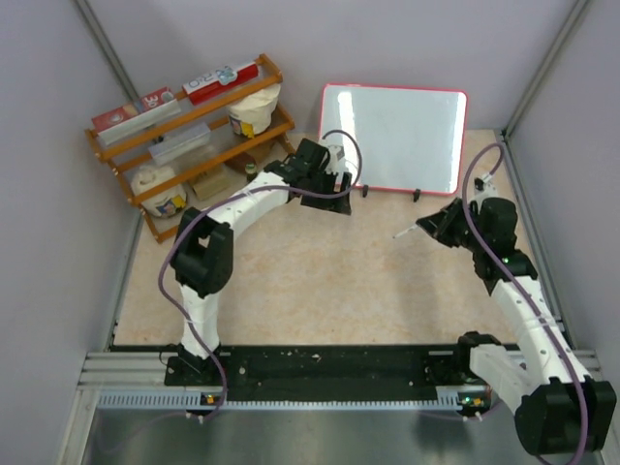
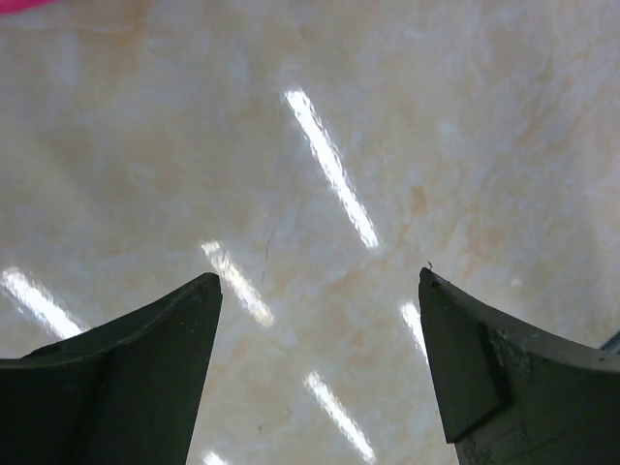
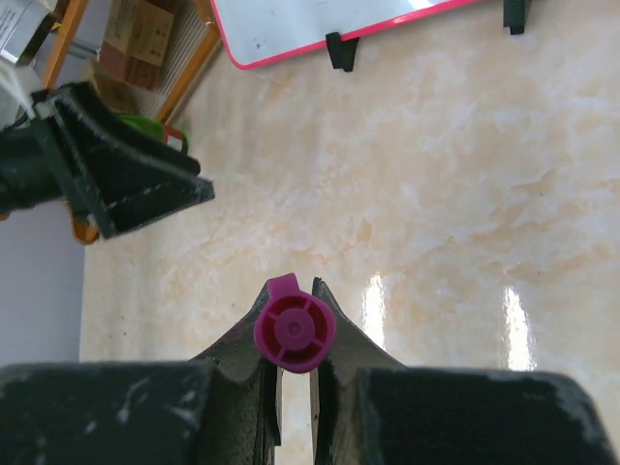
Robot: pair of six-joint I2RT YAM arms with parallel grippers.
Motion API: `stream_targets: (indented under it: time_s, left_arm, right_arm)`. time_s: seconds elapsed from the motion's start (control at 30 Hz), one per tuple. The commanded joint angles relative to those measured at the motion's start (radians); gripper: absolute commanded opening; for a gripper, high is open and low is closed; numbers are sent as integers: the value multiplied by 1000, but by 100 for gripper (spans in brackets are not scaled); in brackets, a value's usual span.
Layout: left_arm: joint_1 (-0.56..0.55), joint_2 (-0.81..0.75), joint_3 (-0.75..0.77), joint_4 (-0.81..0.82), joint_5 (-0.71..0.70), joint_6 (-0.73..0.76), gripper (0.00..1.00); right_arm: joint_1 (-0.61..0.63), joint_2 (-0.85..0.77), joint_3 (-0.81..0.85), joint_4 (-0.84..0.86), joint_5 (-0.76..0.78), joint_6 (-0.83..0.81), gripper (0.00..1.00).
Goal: Write a sentence on the whiteboard
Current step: Move the whiteboard to the center of the board.
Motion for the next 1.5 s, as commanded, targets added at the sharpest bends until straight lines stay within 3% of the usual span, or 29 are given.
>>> stream_targets:
  time_s: [0.0, 0.23, 0.3, 0.43, 0.87, 1.1, 1.47]
  left_arm:
    - [-25, 139, 205, -83, -115, -10, 86]
    - [-39, 338, 454, -132, -191, -25, 89]
    - [-50, 389, 526, -141, -205, -25, 98]
    - [-76, 466, 644, -159, -256, -15, 98]
    - [-150, 592, 764, -86, -446, 16, 89]
    - [-150, 639, 784, -41, -442, -10, 74]
    - [-139, 693, 850, -17, -445, -94, 61]
  right_arm:
    - [-35, -65, -6, -44, -20, -39, 0]
    - [-55, -110, -9, -96, -11, -71, 0]
    - [-55, -116, -10, -103, -8, -76, 0]
    - [-57, -123, -10, -113, -6, -80, 0]
    - [-59, -140, -26, -127, -8, -84, 0]
    - [-59, -148, -30, -132, -8, -90, 0]
    - [-59, -153, -30, -135, -8, -96, 0]
